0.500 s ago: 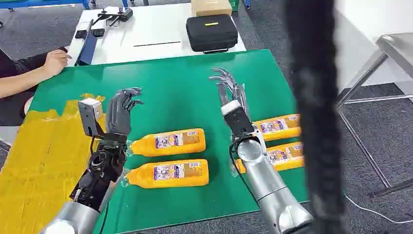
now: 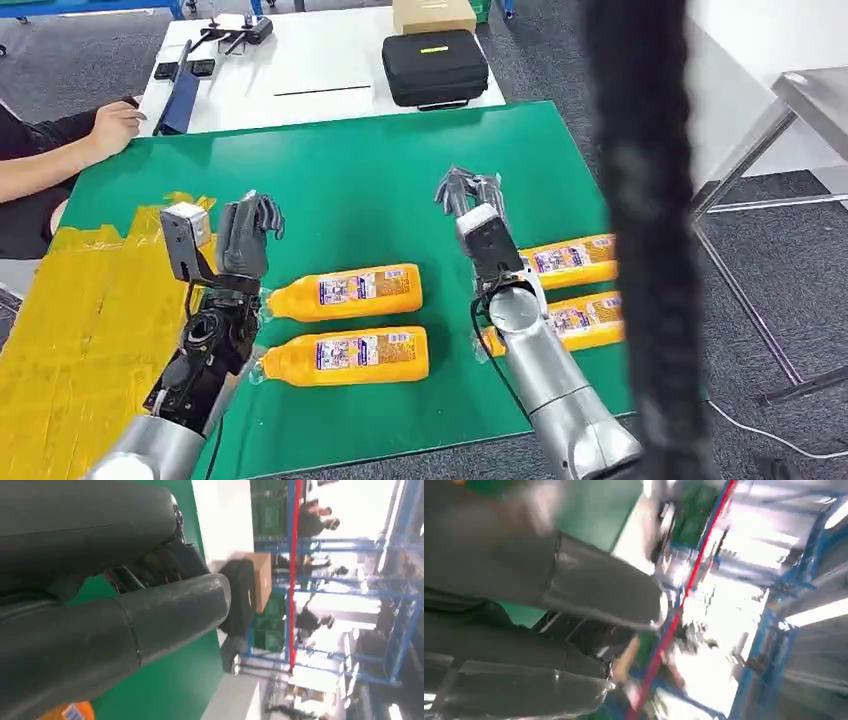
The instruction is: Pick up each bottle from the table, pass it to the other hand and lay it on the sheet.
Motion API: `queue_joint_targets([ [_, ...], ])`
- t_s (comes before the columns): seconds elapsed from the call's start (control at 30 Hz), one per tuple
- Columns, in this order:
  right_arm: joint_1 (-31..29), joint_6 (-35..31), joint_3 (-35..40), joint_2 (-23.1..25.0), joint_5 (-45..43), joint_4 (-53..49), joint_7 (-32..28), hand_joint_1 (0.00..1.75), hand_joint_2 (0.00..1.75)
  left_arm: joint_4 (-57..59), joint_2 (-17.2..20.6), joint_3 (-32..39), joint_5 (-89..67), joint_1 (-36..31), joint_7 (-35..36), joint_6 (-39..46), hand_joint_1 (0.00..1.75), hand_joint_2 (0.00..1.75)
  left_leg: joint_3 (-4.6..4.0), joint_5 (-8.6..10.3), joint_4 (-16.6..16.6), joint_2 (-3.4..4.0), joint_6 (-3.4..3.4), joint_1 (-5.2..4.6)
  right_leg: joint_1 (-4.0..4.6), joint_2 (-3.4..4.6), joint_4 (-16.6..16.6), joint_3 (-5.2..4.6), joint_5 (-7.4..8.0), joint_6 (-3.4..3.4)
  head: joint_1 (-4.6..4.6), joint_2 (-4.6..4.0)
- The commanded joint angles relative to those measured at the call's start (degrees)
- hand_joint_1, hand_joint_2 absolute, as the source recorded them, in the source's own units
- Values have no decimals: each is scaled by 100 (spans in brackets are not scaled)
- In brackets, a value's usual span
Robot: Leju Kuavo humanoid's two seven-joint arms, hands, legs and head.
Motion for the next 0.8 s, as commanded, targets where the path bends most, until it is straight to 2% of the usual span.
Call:
queue_joint_targets([
  [0.03, 2005, 914, -1404, -44, -168, -1451, -217, 175, 0, -1532, 110, 1166, -752, 1868, 53, -573, 175, 0, 119, -77, -6, 10, -22, 14, 15, -1, -11, 123, -82, -3, -4, 0],
  [0.07, 1944, 861, -1390, -20, -138, -1417, -163, 54, 0, -1425, 87, 1141, -811, 1800, 57, -578, 2, 0, 104, -92, 16, 10, -12, 9, 7, 2, 13, 104, -94, -2, 2, 0],
  [0.1, 1932, 822, -1383, -10, -135, -1397, -148, 0, 0, -1345, 87, 1130, -830, 1783, 73, -594, 0, 0, 96, -102, 27, 16, -18, 9, 7, 4, 25, 97, -97, -2, -4, 0],
  [0.13, 1941, 723, -1383, -18, -75, -1383, -95, 0, 0, -1286, 66, 1165, -742, 1789, 48, -647, 0, 0, 43, -73, 8, 13, -9, 6, 5, 3, 6, 45, -70, 0, 0, 0],
  [0.23, 1935, 751, -1351, -82, -57, -1375, -62, 0, 0, -1275, 56, 1219, -588, 1827, -17, -746, 0, 0, 74, -75, -1, 5, -9, 9, 10, -5, -7, 76, -74, 0, 2, 0],
  [0.3, 1916, 675, -1327, -127, 68, -1380, -30, 0, 0, -1303, 72, 1233, -588, 1855, -41, -751, 0, 0, 42, -63, 2, 6, -1, 4, 4, 0, -1, 42, -62, 2, 0, 0],
  [0.4, 1962, 560, -1260, -329, 328, -1634, 148, 0, 0, -1398, 3, 1348, -584, 1864, -63, -699, 0, 0, 64, -70, 4, 13, -8, 8, 9, 2, -2, 64, -65, 0, 0, 0],
  [0.57, 1972, 564, -1267, -342, 323, -1662, 166, 0, 0, -1407, 2, 1353, -581, 1863, -56, -705, 0, 0, 64, -64, 5, 4, -1, 8, 9, -6, -2, 67, -64, 5, -2, 0],
  [0.63, 2049, 506, -1210, -483, 434, -1859, 134, 0, 0, -1403, -2, 1366, -558, 1832, -68, -784, 0, 0, 52, -56, 1, 4, 7, 2, 4, -2, -2, 52, -58, 7, -2, 0],
  [0.67, 2197, 245, -1217, -621, 711, -2185, 220, 0, 175, -1364, -12, 1401, -524, 1771, -45, -885, 0, 0, 64, -63, 4, 4, 1, 6, 8, -6, -2, 66, -64, 6, -2, 0],
  [0.73, 2519, 156, -1118, -965, 1277, -2888, 628, 0, 175, -1357, -24, 1492, -597, 1720, 20, -908, 0, 0, 67, -67, 11, -15, -3, 9, 10, -26, 3, 75, -73, 6, -2, 0],
  [0.8, 2675, 207, -1145, -1235, 2231, -3206, 1094, 0, 175, -1375, -57, 1619, -668, 1735, 80, -913, 0, 0, 49, -55, 6, -21, 7, 0, 1, -27, 4, 52, -66, 9, 0, 0],
])
